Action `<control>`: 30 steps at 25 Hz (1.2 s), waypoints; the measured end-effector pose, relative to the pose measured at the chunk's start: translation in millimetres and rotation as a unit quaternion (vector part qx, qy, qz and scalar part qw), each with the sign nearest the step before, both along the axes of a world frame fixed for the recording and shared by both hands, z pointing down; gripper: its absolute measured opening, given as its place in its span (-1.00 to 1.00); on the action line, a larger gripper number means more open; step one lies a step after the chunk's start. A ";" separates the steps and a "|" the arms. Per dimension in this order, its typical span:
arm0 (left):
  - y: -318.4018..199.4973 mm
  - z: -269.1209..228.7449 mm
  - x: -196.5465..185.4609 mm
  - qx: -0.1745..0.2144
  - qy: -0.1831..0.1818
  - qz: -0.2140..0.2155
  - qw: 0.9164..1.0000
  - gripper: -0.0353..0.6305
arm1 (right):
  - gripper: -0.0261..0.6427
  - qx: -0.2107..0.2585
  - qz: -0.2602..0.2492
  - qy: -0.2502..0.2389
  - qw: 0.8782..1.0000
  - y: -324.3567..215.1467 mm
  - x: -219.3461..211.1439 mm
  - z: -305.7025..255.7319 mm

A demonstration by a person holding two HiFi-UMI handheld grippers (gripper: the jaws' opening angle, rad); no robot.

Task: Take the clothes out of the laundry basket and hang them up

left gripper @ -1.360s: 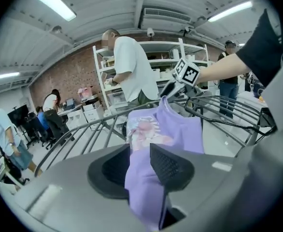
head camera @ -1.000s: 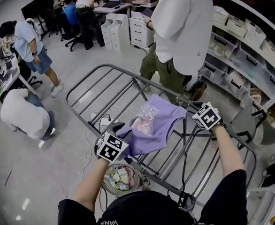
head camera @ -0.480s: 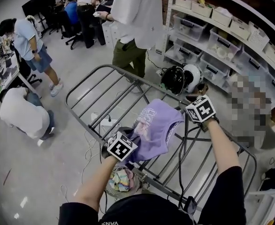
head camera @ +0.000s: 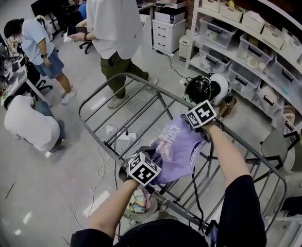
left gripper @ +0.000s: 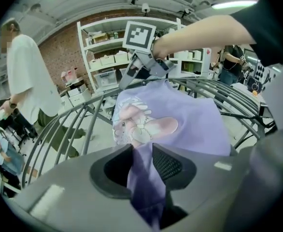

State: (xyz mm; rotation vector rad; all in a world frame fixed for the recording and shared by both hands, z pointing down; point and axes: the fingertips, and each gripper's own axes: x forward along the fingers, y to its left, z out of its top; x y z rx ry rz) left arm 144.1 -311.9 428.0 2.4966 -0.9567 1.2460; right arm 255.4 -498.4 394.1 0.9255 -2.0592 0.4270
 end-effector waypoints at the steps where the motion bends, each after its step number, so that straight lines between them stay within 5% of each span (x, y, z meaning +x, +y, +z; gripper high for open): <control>1: 0.0 0.0 -0.4 0.001 -0.001 0.000 1.000 -0.50 | -0.33 -0.010 0.002 0.004 1.000 -1.0 -0.1 6.7; 4: -0.8 0.5 -5.0 0.007 -0.005 -0.007 1.000 -0.57 | -0.35 -0.032 -0.003 0.001 0.999 -0.4 -3.4 22.7; 11: 6.2 -5.8 -17.4 0.027 -0.012 -0.005 1.000 -0.67 | -0.86 -0.077 -0.007 -0.048 0.996 15.5 -5.0 18.4; 30: 41.2 -56.7 9.3 0.100 -0.018 0.055 0.993 -0.83 | -0.89 -0.018 0.017 -0.058 0.998 52.1 67.2 -47.8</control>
